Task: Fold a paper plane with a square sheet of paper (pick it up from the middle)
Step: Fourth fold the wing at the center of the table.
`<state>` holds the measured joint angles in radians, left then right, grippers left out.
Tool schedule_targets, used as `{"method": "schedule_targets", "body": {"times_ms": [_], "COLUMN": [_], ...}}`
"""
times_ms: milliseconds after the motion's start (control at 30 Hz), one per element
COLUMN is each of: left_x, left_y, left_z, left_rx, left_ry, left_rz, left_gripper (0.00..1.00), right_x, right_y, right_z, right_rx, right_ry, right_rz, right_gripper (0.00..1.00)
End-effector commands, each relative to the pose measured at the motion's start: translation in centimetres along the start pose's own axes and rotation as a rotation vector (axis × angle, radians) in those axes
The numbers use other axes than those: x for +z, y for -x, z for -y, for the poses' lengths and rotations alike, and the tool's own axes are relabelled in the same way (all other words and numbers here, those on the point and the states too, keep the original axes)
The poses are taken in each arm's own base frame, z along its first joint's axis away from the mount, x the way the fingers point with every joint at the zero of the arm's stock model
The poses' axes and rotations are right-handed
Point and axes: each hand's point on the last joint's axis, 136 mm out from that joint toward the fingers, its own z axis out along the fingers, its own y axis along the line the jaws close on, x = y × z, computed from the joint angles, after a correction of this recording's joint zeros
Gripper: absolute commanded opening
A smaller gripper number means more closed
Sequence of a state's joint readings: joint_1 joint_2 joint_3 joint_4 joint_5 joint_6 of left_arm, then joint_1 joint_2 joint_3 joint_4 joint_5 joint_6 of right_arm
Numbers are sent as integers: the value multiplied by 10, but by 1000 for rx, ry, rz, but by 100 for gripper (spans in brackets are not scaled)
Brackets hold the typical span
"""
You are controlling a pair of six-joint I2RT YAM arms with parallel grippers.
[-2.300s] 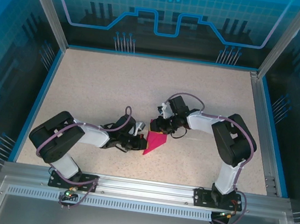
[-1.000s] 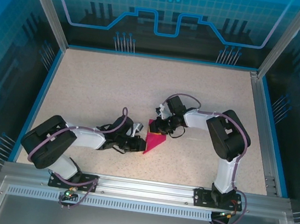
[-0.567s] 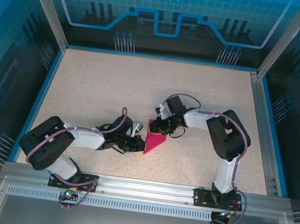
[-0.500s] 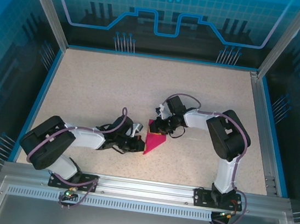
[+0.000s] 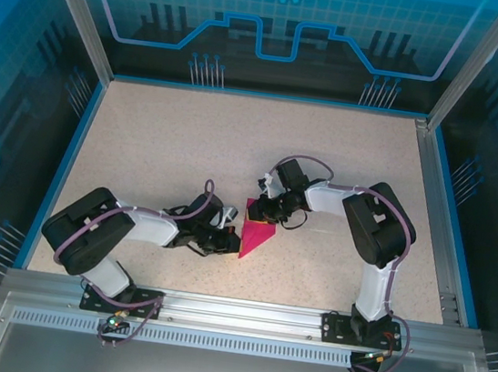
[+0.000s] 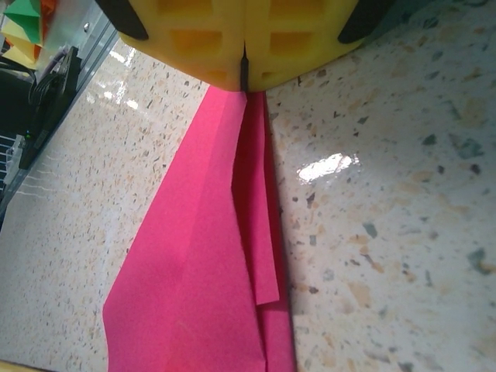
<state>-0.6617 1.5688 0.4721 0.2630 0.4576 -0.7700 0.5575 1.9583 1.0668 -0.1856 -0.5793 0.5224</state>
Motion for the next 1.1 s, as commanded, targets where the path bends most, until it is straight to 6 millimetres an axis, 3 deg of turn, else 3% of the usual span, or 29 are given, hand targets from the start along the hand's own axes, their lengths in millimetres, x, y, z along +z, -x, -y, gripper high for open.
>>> {"method": "schedule_targets", "body": {"times_ms": [0, 167, 433, 700, 900, 1067], "left_x": [5, 0, -3, -15, -30, -47], "left_y": [-41, -57, -71, -78, -66, -34], "left_z": [-47, -59, -56, -53, -21, 24], "left_rx": [-134, -146, -124, -119, -66, 13], "left_ry": [182, 255, 279, 293, 217, 130], "left_rz": [-140, -168, -207, -201, -154, -37], "left_gripper": [0, 0, 1, 13, 17, 21], "right_x": [18, 18, 22, 23, 24, 23], "right_y": [-35, -37, -42, -43, -44, -46], "right_z": [53, 59, 66, 67, 68, 69], "right_rx": [75, 75, 85, 87, 89, 91], "right_ry": [-176, -206, -217, -219, -221, -222], "right_rz": [-96, -104, -116, -114, -115, -115], "right_gripper": [23, 23, 22, 21, 21, 22]}}
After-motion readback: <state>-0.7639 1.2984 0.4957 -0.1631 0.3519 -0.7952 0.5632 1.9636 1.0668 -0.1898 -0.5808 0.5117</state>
